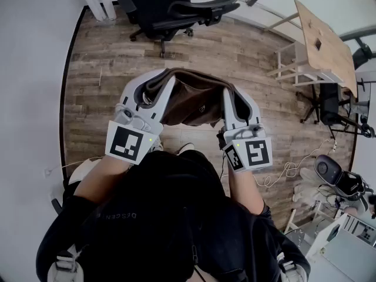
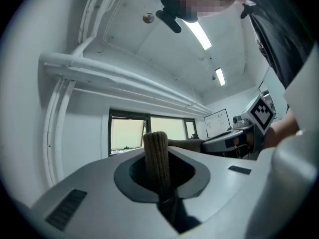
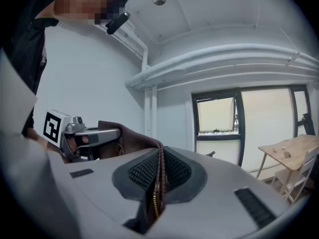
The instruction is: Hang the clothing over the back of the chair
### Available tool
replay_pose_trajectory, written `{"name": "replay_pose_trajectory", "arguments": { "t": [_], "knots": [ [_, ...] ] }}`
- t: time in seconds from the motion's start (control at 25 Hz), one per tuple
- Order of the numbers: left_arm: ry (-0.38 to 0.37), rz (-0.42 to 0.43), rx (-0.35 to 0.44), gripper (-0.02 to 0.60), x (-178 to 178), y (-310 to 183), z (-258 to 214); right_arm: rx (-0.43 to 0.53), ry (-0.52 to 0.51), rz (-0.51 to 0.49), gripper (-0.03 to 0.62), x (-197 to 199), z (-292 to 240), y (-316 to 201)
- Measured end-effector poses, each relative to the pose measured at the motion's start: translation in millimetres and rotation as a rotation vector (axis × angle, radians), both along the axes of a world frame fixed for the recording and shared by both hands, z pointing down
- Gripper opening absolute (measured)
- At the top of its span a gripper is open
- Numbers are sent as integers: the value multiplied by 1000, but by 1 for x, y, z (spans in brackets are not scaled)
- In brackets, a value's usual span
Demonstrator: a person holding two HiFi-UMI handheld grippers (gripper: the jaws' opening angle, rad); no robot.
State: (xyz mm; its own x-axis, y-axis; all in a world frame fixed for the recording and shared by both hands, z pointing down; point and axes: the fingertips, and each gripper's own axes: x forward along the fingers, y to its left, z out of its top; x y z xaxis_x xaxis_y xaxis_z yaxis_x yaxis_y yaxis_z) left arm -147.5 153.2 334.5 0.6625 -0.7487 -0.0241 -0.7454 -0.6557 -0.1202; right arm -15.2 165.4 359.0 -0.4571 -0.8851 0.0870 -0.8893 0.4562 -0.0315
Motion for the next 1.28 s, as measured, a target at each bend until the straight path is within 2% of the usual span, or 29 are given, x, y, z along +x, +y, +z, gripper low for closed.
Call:
{"name": "replay_pose_trajectory", "arguments": {
  "t": [0.12,0.28,0.52,0.76,1.28],
  "knots": [
    [-27,-27,22,48,-9,11,0,23,11,-23,35,-10,-1,12],
    [8,-89,46,48,-18,16,-2,48,11,-56,35,-19,0,13],
    [6,-129,76,48,-16,38,-4,51,-11,-49,37,-17,0,24],
    [36,-133,57,48,0,50,-3,54,8,-59,37,-2,-3,36],
    [20,-86,44,48,54,68,-4,40,-4,-40,37,52,-1,59]
  ]
}}
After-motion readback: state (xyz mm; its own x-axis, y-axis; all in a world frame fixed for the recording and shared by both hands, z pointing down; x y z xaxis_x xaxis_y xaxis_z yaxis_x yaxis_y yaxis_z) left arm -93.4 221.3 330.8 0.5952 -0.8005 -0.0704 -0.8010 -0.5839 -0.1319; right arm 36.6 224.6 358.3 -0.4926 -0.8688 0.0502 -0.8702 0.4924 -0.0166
